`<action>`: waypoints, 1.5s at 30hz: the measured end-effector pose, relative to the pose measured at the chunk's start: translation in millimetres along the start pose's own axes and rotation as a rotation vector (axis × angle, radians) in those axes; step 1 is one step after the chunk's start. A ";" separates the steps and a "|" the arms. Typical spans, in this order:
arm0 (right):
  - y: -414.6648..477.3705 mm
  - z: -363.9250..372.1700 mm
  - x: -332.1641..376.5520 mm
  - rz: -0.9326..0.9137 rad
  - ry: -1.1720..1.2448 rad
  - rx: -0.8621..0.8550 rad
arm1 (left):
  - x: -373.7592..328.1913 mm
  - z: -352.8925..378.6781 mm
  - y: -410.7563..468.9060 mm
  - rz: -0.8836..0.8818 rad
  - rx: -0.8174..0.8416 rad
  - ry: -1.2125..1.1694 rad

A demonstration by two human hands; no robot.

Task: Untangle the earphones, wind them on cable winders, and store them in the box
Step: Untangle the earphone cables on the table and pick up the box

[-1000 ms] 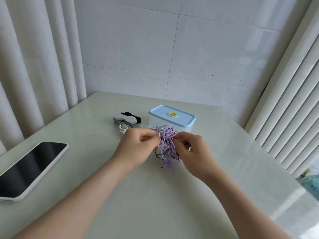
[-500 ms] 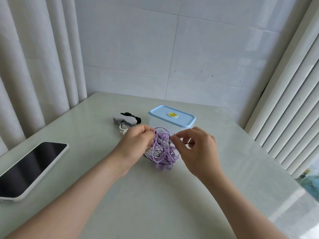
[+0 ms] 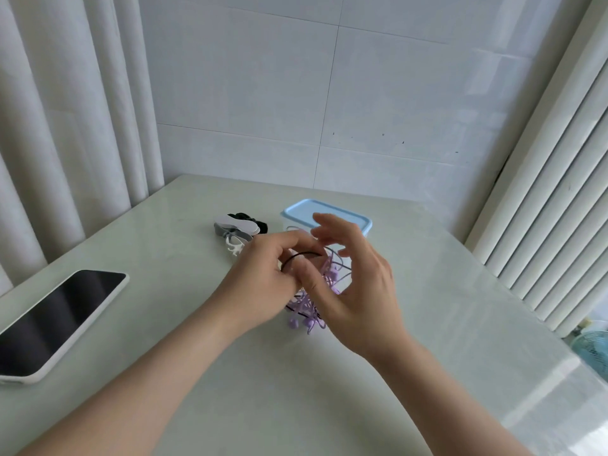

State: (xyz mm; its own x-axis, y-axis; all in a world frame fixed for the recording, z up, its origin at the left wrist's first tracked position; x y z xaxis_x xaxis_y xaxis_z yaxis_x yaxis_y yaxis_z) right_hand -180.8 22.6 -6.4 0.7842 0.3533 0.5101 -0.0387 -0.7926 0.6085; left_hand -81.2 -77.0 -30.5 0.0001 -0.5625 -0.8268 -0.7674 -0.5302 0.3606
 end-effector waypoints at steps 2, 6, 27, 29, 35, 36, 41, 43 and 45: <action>1.4 0.2 -5.0 0.032 0.040 -0.015 | 1.7 1.1 0.2 -0.004 0.015 -0.067; 2.7 -10.0 -16.5 0.103 0.003 -0.053 | 4.5 -8.9 -2.9 -0.006 -0.119 -0.222; 5.8 -11.7 -46.3 0.273 0.538 -0.070 | -13.5 0.9 -8.7 -0.032 -0.216 0.239; 5.2 -21.2 -44.7 0.238 0.533 -0.176 | -10.8 -1.4 -10.5 -0.066 -0.269 0.403; 3.1 -38.1 -20.4 0.094 0.336 -0.301 | -14.0 -1.0 -13.9 -0.060 -0.331 0.907; 2.9 -39.7 -17.2 0.076 0.276 -0.313 | -14.3 -2.8 -14.5 -0.067 -0.338 0.945; -0.9 -53.8 -1.3 -0.030 -0.116 -0.364 | -9.1 -11.1 -14.3 -0.105 -0.340 1.047; -1.2 -52.3 -5.3 -0.011 -0.334 -0.360 | -4.4 -11.3 -12.7 -0.071 -0.316 0.952; -0.3 -50.1 -23.7 0.115 -0.432 -0.342 | -1.8 -11.6 -11.5 -0.022 -0.301 0.773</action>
State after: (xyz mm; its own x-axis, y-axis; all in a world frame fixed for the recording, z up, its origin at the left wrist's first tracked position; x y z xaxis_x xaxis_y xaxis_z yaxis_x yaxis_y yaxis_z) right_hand -230.5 39.3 11.8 0.9428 -0.0184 0.3329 -0.2808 -0.5823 0.7630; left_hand -64.9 -77.3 -28.2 0.5380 -0.7695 -0.3442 -0.5580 -0.6311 0.5388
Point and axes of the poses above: each hand's wrist, its own y-axis towards the middle knuckle, its own z-axis out of the palm, x = y × z, the point moved 8 cm from there along y, towards the middle knuckle, and after that the axes turned 14 degrees about x, right-handed, at the moved point
